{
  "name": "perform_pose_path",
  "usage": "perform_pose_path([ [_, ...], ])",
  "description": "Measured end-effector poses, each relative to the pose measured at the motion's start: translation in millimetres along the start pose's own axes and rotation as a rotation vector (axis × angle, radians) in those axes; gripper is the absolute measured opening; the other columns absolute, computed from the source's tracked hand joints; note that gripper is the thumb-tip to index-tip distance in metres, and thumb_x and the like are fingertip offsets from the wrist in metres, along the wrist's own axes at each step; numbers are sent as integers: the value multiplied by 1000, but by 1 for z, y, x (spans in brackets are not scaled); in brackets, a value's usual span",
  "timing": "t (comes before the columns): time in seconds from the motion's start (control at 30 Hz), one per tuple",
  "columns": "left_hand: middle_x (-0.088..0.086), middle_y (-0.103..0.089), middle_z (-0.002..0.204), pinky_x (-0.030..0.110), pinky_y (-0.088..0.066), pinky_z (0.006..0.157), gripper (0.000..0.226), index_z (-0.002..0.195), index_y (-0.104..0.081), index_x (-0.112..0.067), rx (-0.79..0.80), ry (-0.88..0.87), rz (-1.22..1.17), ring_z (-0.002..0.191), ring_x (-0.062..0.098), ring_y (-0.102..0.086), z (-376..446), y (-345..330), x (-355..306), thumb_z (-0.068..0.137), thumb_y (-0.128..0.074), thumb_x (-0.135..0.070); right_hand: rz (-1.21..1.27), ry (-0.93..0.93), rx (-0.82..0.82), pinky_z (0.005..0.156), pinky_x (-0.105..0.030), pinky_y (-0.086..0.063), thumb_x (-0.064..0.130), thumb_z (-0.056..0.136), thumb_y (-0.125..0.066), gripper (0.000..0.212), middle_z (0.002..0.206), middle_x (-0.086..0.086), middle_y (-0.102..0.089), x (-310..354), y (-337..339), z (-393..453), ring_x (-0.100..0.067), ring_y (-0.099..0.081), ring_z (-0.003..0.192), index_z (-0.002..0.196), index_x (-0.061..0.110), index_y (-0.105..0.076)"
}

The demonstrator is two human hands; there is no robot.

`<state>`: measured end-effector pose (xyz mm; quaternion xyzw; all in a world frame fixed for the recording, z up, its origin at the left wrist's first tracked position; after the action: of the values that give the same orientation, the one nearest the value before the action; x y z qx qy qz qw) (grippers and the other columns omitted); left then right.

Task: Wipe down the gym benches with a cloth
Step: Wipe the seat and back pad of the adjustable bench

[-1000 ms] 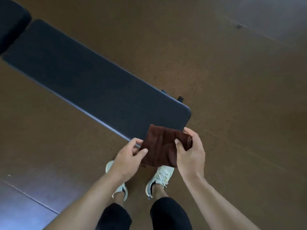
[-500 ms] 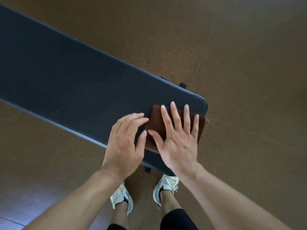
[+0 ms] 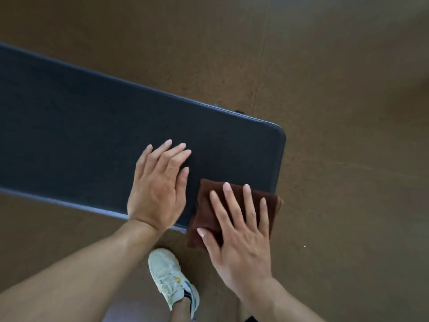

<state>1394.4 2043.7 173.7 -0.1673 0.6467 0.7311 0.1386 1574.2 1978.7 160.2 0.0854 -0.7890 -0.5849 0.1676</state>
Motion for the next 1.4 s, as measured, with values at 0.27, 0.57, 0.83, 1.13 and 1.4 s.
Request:
perform_pose_path([
  [0.27,4,-62,141,58,-24,123,39,137,-57,-12,-2,-12,46,141,28,-49,1,-2,-2,104,-41,-25,84,-175,-66,131,-52,4,68,104,-26,69,176,12,-10,-40,42,139,-23,3,163,165,40,-15],
  [0.57,3,-63,140,64,-20,122,35,131,-62,-13,6,-13,111,139,26,-50,-1,-4,-3,103,-43,-24,62,-101,-99,129,-57,-13,58,103,-43,67,175,5,-19,-6,15,22,-29,-16,162,164,33,-31],
  [0.83,5,-64,139,66,-23,119,33,124,-65,-11,-10,-36,139,138,28,-50,0,-4,-5,102,-43,-23,71,54,-100,129,-55,-16,59,105,-44,64,173,8,-26,-22,27,61,-27,-17,162,163,36,-31],
  [1.13,4,-63,141,65,-23,120,35,125,-67,-12,14,-23,126,141,25,-48,1,-5,-6,103,-42,-24,93,-98,-105,130,-56,-8,57,107,-36,64,175,4,-20,-41,45,120,-27,-8,163,165,31,-27],
  [1.4,-3,-64,140,62,-18,123,37,128,-67,-16,6,39,-22,140,18,-50,5,5,-1,105,-40,-26,29,180,-2,125,-60,-24,58,106,-41,61,172,8,-27,14,5,13,-26,-16,162,162,34,-34],
])
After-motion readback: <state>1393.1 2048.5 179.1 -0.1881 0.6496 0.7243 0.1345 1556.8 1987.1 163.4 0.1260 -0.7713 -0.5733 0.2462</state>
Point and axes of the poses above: each hand's wrist, its own z-axis towards the middle knuckle, its own y-axis out of the back of the hand, x = y × z, the point moved 8 cm from there along z, towards the middle knuckle
